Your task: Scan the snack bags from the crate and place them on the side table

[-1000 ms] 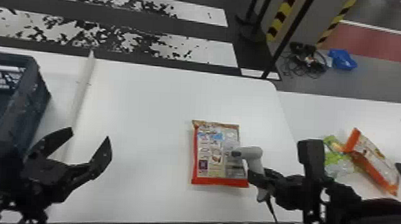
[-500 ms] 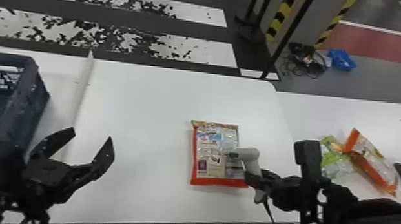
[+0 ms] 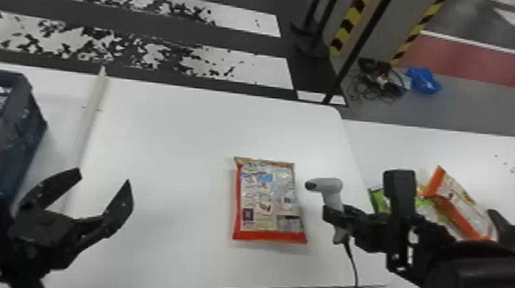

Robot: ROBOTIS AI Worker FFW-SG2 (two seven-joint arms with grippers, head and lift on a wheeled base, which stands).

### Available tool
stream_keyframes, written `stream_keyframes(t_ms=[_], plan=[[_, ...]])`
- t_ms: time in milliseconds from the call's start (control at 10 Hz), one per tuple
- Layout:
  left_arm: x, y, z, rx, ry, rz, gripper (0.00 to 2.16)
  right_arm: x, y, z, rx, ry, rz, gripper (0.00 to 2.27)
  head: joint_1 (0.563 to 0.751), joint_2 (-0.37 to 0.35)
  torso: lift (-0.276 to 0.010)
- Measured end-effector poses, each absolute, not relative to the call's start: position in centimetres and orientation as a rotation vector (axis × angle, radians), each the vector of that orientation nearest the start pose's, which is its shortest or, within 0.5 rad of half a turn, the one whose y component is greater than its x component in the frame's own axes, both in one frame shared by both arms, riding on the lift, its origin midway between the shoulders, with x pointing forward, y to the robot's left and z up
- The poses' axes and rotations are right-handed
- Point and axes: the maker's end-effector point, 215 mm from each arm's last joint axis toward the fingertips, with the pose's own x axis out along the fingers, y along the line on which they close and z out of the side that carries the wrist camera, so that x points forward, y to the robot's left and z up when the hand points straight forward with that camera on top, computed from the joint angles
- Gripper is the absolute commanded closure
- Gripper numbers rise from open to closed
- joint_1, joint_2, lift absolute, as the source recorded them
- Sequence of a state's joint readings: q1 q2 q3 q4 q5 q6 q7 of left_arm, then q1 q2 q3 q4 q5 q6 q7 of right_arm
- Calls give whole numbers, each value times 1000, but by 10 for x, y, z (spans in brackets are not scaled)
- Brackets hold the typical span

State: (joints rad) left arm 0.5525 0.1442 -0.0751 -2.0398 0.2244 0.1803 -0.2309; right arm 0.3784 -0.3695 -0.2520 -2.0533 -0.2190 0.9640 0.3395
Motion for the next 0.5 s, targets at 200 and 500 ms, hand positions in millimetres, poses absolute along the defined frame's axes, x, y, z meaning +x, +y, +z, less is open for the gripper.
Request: stream_keyframes(t_ms=[200, 500], plan=[[402, 143, -414, -152, 272, -363, 39, 418, -391, -496, -51, 794, 129, 2253, 695, -329, -81], [402, 140, -420, -139, 296, -362, 39, 441, -421, -512, -73, 795, 100, 2256, 695, -350, -81]])
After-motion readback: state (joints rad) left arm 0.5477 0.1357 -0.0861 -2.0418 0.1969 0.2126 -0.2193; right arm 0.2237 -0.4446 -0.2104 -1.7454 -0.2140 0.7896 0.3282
